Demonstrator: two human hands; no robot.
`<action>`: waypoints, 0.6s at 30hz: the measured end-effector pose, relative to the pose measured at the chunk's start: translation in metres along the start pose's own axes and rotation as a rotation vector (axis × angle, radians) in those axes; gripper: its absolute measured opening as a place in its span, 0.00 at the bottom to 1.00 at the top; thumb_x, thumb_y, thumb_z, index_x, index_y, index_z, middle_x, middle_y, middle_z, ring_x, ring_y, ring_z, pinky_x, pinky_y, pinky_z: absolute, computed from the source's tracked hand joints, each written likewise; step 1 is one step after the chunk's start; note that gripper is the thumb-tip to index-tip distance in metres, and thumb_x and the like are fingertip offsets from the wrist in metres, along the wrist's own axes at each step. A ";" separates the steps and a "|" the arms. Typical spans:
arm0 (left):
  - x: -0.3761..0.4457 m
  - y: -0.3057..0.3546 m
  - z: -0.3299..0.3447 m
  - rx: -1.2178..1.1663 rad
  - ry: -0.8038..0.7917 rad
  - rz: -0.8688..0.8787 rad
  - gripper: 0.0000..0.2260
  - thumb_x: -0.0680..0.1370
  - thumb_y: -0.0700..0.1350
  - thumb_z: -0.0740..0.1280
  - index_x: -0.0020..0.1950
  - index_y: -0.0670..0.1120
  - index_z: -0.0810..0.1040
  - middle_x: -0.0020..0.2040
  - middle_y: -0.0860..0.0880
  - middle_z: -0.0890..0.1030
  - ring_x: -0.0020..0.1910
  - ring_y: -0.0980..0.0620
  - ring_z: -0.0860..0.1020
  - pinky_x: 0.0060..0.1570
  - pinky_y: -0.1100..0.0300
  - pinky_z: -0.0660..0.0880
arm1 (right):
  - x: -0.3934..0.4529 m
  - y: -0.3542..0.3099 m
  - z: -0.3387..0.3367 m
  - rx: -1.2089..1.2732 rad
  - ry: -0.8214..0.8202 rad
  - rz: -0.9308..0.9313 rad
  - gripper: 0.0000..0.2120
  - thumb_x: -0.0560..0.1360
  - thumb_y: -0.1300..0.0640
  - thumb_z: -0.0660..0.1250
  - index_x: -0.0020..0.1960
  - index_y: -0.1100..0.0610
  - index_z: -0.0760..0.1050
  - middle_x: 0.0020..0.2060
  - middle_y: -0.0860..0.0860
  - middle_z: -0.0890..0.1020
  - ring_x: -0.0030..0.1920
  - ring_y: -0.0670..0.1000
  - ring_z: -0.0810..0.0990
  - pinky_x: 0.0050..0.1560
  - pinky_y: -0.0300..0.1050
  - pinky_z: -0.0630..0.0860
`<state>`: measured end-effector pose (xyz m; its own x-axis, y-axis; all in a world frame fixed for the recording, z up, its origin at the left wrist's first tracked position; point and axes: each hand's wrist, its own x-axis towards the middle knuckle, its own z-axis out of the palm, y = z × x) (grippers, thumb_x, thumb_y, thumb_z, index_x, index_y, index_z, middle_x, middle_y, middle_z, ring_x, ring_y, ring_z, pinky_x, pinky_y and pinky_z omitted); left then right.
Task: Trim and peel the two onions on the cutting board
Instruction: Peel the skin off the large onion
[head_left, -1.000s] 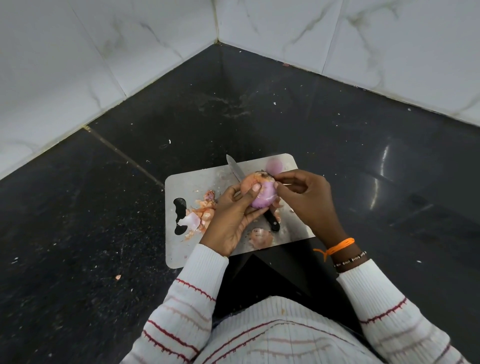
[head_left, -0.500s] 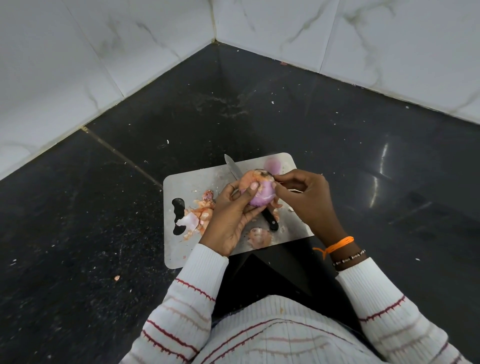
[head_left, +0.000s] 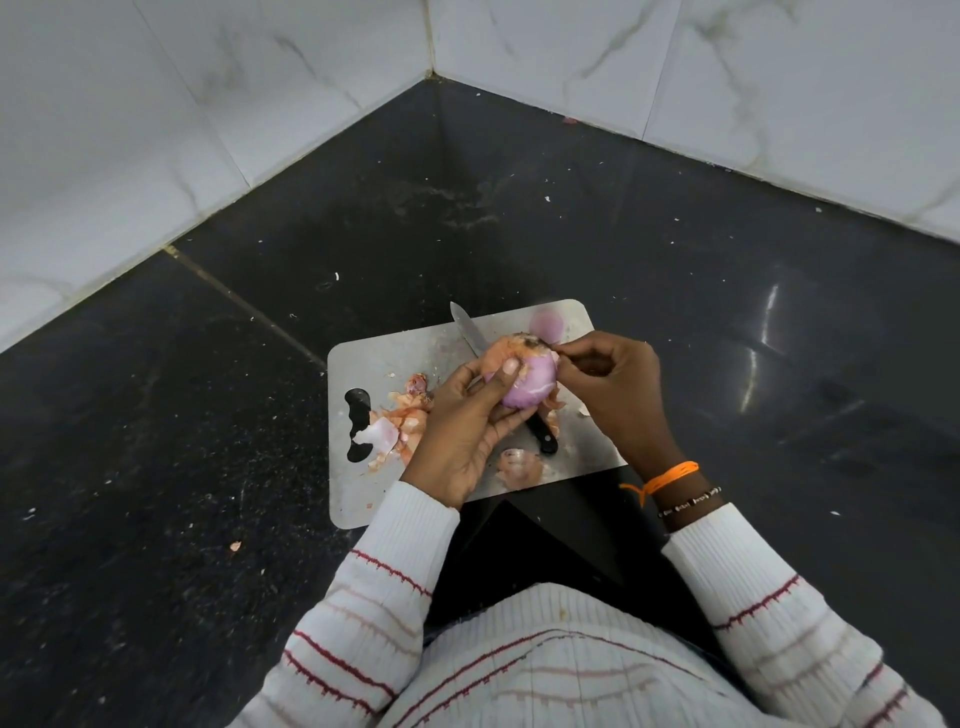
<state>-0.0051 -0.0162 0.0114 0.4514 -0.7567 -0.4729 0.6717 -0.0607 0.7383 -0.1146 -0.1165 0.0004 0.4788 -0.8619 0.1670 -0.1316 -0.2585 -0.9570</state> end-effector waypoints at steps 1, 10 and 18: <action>0.000 0.000 0.001 -0.004 -0.006 0.002 0.18 0.75 0.42 0.67 0.64 0.39 0.72 0.58 0.40 0.80 0.50 0.47 0.83 0.48 0.56 0.81 | 0.000 0.001 0.000 0.014 0.011 0.013 0.08 0.69 0.69 0.70 0.42 0.57 0.82 0.34 0.49 0.83 0.35 0.42 0.81 0.39 0.33 0.76; 0.000 -0.002 0.003 -0.003 0.021 0.019 0.19 0.75 0.39 0.69 0.64 0.41 0.72 0.59 0.41 0.78 0.54 0.47 0.81 0.50 0.57 0.80 | -0.003 -0.001 0.010 0.054 0.011 0.041 0.03 0.72 0.60 0.70 0.44 0.59 0.79 0.42 0.53 0.83 0.41 0.51 0.83 0.43 0.42 0.80; -0.003 0.002 0.003 -0.071 -0.083 -0.013 0.11 0.76 0.38 0.66 0.58 0.43 0.75 0.53 0.43 0.81 0.47 0.49 0.83 0.47 0.59 0.81 | 0.003 0.015 0.011 -0.087 0.030 0.010 0.05 0.75 0.63 0.65 0.42 0.55 0.74 0.41 0.52 0.79 0.40 0.56 0.81 0.42 0.57 0.79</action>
<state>-0.0070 -0.0159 0.0155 0.3943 -0.8075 -0.4387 0.7183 -0.0270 0.6952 -0.1058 -0.1182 -0.0158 0.4509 -0.8770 0.1658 -0.2119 -0.2856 -0.9346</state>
